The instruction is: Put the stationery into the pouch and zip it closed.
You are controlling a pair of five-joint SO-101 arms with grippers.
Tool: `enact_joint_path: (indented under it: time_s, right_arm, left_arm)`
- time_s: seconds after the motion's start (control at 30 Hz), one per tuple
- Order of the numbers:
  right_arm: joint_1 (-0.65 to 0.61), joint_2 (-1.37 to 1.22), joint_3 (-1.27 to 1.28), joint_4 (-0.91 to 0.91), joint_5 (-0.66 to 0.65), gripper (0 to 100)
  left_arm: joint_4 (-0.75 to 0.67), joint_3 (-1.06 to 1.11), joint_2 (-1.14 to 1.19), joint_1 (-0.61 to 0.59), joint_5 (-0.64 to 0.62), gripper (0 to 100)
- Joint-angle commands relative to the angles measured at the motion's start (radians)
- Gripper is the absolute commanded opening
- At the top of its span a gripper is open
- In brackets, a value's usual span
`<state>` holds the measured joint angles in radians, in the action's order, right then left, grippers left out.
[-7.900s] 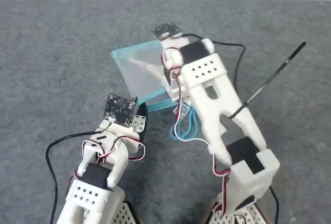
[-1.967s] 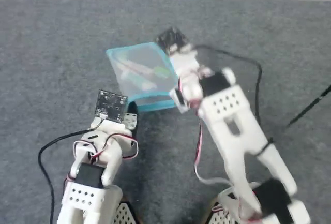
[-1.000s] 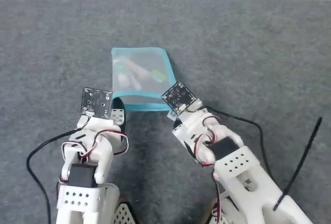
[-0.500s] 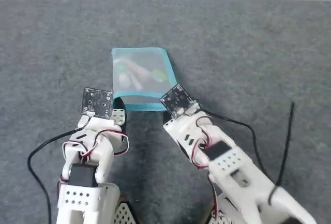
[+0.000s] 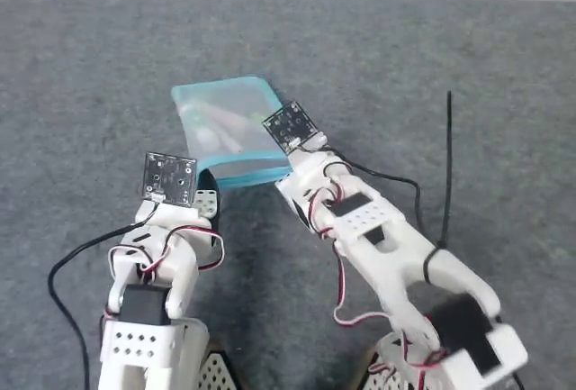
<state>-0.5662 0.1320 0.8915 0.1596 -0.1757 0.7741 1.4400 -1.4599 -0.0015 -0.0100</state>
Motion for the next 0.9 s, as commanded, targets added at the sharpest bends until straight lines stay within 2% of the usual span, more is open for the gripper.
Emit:
enact_joint_path:
  time_s: [0.0,0.07,0.1,0.17,0.23,0.3,0.73,0.87]
  right_arm:
    - [0.012,-0.027,-0.075,-0.016,0.003,11.7]
    - [0.012,-0.033,-0.077,-0.016,0.003,1.8]
    - [0.012,-0.033,-0.077,-0.016,0.003,0.0]
    - [0.012,-0.035,-0.077,-0.015,0.003,4.3]
    - [0.012,-0.038,-0.077,0.005,0.003,4.4]
    - [0.012,-0.03,-0.081,0.079,0.003,0.3]
    - [0.012,0.208,-0.21,0.716,0.009,0.7]
    - [0.027,0.263,-0.219,0.817,0.012,0.7]
  left_arm:
    - [-0.031,-0.03,-0.018,0.011,0.011,1]
    - [-0.057,-0.01,-0.018,0.011,0.011,1]
    - [-0.066,-0.002,-0.018,0.011,0.011,1]
    - [-0.071,0.002,-0.018,0.011,0.011,1]
    - [-0.069,0.002,-0.018,0.011,0.011,1]
    - [-0.069,0.002,-0.018,0.011,0.011,1]
    - [-0.071,0.007,-0.018,0.011,0.011,1]
    - [-0.071,0.007,-0.018,0.011,0.011,1]
